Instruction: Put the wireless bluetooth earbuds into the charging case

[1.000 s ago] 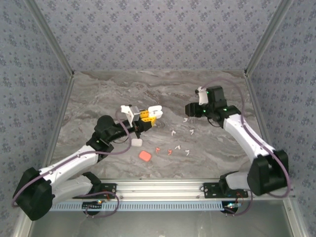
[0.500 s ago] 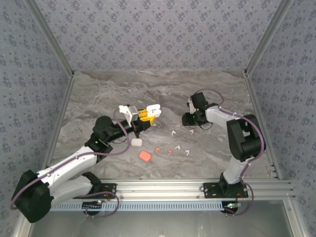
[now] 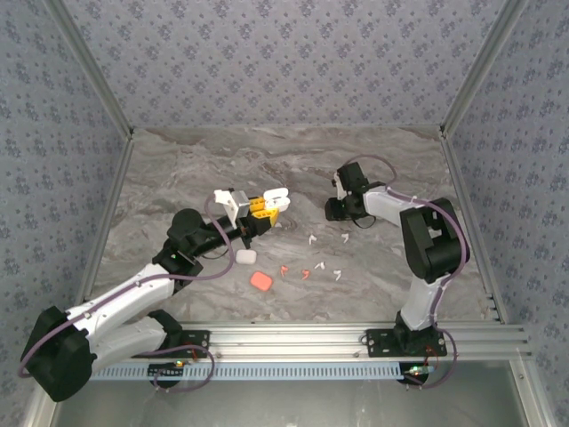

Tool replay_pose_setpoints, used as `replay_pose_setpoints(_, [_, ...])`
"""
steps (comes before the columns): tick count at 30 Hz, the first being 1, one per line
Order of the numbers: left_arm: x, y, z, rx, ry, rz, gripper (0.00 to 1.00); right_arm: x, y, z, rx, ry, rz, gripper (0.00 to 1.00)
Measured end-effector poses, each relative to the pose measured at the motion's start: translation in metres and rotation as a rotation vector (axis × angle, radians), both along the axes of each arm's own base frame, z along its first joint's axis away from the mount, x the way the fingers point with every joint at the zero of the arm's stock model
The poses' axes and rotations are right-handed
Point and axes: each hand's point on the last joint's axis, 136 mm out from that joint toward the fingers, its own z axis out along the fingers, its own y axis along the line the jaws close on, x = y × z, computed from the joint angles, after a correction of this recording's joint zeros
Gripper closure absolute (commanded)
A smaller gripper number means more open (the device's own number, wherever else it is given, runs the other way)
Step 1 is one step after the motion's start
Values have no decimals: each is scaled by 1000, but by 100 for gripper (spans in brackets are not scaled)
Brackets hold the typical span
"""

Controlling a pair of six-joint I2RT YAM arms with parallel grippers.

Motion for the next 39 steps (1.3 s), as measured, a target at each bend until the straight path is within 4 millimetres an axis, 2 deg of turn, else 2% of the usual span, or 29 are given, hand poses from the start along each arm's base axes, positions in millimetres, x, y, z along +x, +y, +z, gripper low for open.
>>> replay_pose_setpoints(5, [1,0,0,1,1,4,100,1,2,-6,-15,8,3,65])
replay_pose_setpoints(13, [2,1,-4,14,8,11,100,4,0,-6,-35,1,-4,77])
replay_pose_setpoints(19, [1,2,-2,12,5,12,100,5,2,-4,-38,-16,10,79])
replay_pose_setpoints(22, [0,2,-1,10,3,12,100,-1,3,5,-40,-43,40,79])
replay_pose_setpoints(25, [0,2,-2,10,4,12,100,-9,3,31,-35,-110,79,79])
replay_pose_setpoints(31, [3,0,-7,17,21,11,100,-26,7,116,-28,-356,192,78])
replay_pose_setpoints(35, [8,-6,-21,39,62,3,100,-46,22,168,-45,-525,308,78])
replay_pose_setpoints(39, [9,-13,-37,65,105,-29,100,-73,42,210,-65,-670,436,78])
